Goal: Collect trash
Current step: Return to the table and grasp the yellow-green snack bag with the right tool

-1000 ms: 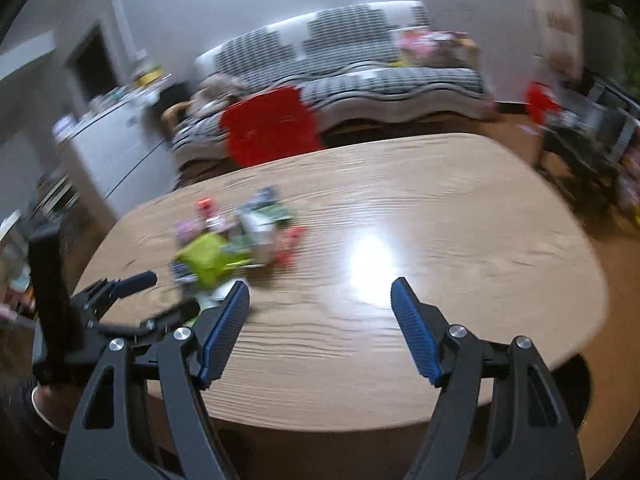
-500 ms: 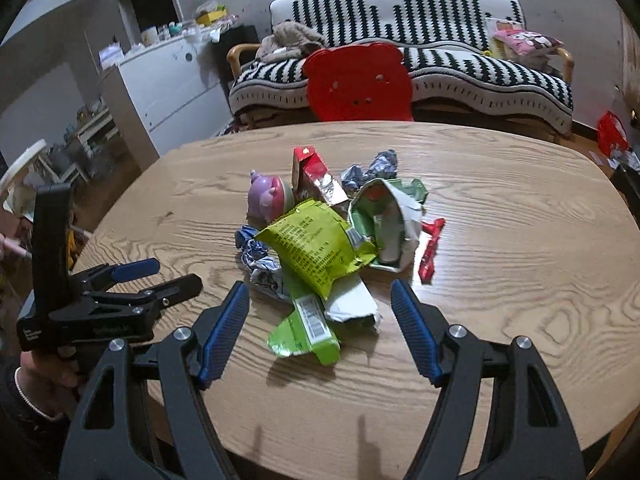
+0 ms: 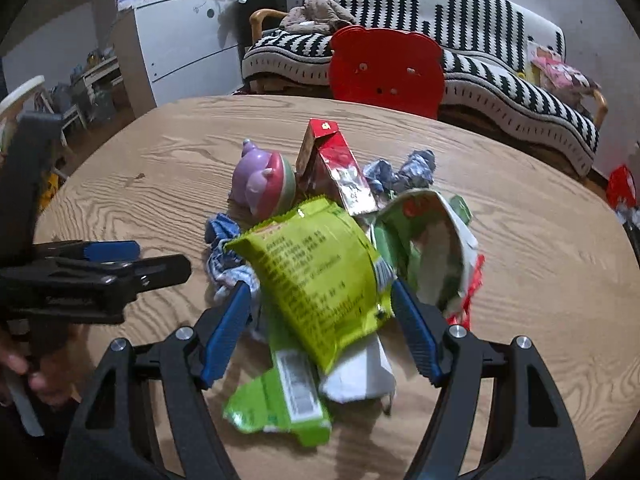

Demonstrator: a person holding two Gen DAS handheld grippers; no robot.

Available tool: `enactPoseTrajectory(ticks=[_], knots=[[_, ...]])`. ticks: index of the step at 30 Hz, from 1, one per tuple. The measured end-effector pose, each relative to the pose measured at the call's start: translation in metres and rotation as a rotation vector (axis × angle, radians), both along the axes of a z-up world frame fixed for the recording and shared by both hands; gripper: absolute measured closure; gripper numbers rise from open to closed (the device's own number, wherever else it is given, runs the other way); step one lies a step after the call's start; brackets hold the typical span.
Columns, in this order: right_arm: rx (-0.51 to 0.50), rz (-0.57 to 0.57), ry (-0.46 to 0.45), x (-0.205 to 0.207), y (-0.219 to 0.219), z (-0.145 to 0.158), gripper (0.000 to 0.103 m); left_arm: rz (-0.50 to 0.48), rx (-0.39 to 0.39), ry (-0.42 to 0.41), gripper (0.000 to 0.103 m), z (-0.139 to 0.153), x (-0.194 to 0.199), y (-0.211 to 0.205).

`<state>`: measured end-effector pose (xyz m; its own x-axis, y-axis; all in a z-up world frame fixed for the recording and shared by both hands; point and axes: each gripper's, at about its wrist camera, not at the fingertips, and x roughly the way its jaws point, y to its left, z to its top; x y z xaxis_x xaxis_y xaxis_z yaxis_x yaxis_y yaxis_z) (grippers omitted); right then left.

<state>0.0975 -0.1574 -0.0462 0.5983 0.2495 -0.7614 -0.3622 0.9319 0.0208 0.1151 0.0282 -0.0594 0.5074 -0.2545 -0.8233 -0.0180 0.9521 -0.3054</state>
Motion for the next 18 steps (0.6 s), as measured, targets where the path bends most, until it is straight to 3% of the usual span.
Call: enactPoseTrajectory(ticks=[2, 6, 9, 17, 18], knots=[[0.009, -0.002, 0.012, 0.007, 0.000, -0.004, 0.034, 0.003, 0.005, -0.002, 0.007, -0.001, 0.005, 0.000], [0.051, -0.015, 0.027, 0.014, -0.007, -0.001, 0.055, 0.016, 0.012, 0.002, 0.007, -0.005, 0.014, 0.001], [0.095, -0.034, 0.024, 0.010, -0.017, 0.009, 0.063, 0.014, 0.015, -0.007, 0.007, -0.006, 0.018, -0.005], [0.159, -0.097, -0.030, -0.014, -0.047, 0.039, 0.064, 0.004, 0.063, -0.047, 0.008, -0.006, 0.029, -0.035], [0.163, -0.101, -0.032, -0.016, -0.049, 0.041, 0.064, -0.002, 0.073, -0.063, 0.014, -0.005, 0.031, -0.040]])
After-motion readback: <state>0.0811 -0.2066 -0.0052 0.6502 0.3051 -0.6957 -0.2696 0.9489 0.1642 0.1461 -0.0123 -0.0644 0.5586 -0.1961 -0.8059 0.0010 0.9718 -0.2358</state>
